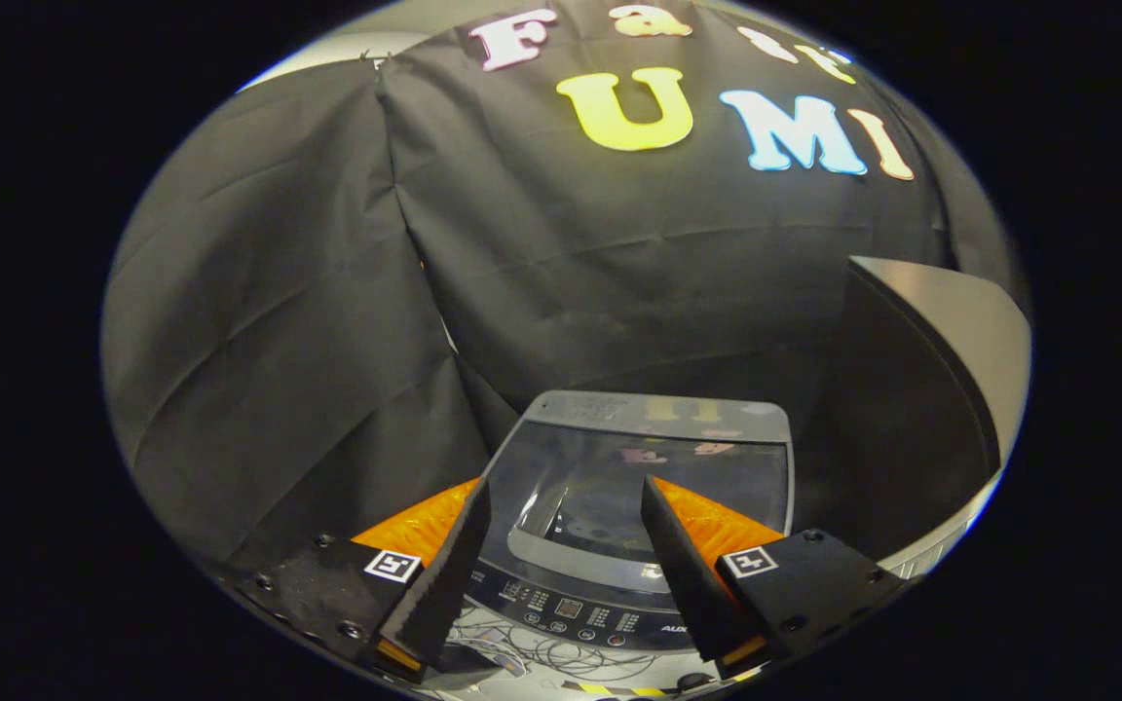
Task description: Put the clothes into the washing machine and then close the washing machine lid.
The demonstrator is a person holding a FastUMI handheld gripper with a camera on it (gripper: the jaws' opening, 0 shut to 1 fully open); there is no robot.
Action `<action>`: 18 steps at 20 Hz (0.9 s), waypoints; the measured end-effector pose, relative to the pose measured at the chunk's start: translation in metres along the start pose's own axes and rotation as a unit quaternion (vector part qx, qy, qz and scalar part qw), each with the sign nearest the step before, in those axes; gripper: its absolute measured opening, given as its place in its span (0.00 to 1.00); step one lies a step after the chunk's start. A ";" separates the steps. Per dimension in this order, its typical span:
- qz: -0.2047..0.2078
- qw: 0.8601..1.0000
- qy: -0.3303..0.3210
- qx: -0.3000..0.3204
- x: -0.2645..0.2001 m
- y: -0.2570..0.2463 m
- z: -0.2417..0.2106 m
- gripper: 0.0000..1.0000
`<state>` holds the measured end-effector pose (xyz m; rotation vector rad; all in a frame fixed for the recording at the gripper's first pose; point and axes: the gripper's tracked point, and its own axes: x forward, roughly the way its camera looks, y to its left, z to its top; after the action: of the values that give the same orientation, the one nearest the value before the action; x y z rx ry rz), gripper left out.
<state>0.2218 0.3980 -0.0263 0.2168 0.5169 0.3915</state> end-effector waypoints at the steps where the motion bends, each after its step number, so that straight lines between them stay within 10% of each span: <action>1: 0.002 1.000 -0.021 0.002 -0.017 -0.004 0.011 0.96; 9: -0.075 0.980 -0.178 -0.045 -0.153 -0.143 0.092 0.96; 18: -0.171 0.944 -0.242 -0.147 -0.269 -0.296 0.062 0.96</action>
<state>0.1308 0.0121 0.0560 -0.0698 0.0024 0.0630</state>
